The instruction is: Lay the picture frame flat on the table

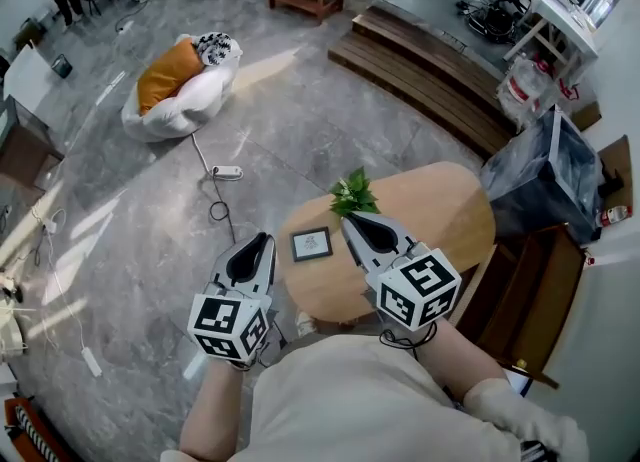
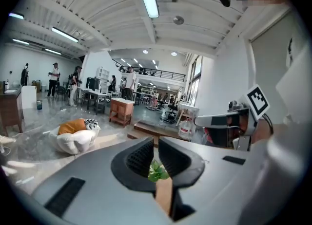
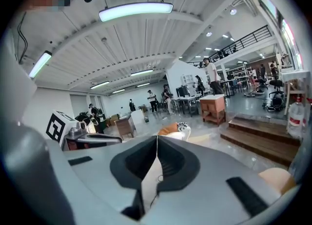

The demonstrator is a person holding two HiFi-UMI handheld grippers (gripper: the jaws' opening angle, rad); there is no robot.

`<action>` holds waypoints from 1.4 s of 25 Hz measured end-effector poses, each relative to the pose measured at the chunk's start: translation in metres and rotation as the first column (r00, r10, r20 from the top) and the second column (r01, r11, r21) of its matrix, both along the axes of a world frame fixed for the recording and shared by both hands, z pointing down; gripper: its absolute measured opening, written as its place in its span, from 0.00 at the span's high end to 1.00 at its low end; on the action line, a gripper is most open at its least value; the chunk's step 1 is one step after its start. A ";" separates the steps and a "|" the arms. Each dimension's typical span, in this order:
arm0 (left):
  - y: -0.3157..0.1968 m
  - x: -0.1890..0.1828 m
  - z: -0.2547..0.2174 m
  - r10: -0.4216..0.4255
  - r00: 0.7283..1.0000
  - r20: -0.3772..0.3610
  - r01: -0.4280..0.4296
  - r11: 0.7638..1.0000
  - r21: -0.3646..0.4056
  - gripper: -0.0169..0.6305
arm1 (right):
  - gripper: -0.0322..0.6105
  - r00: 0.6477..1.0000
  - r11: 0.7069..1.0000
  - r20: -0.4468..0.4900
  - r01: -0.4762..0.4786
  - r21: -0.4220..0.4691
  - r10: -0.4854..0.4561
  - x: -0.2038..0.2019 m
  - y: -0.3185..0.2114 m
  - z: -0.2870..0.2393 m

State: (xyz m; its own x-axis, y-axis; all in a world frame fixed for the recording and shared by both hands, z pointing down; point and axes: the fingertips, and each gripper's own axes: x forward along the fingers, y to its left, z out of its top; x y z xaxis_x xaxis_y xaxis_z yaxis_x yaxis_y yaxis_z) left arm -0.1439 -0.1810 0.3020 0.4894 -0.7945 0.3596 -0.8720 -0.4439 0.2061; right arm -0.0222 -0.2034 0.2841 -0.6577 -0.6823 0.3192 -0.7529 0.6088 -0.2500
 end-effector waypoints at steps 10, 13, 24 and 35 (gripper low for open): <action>0.015 -0.004 -0.123 -0.047 0.998 0.040 0.034 0.959 0.283 0.93 | 0.95 0.995 0.964 0.089 0.028 0.265 -0.054 -0.009 0.027 -0.132; 0.027 -0.005 -0.152 -0.068 0.995 0.070 0.038 0.931 0.362 0.93 | 0.95 0.994 0.946 0.096 0.021 0.322 -0.055 -0.003 0.038 -0.158; 0.045 -0.006 -0.195 -0.144 0.975 0.169 0.036 0.854 0.519 0.93 | 0.95 0.998 0.871 0.041 0.012 0.491 -0.037 0.015 0.058 -0.203; 0.041 0.000 -0.195 -0.131 0.973 0.189 0.015 0.856 0.516 0.93 | 0.95 1.000 0.883 0.014 0.014 0.469 -0.023 0.021 0.051 -0.192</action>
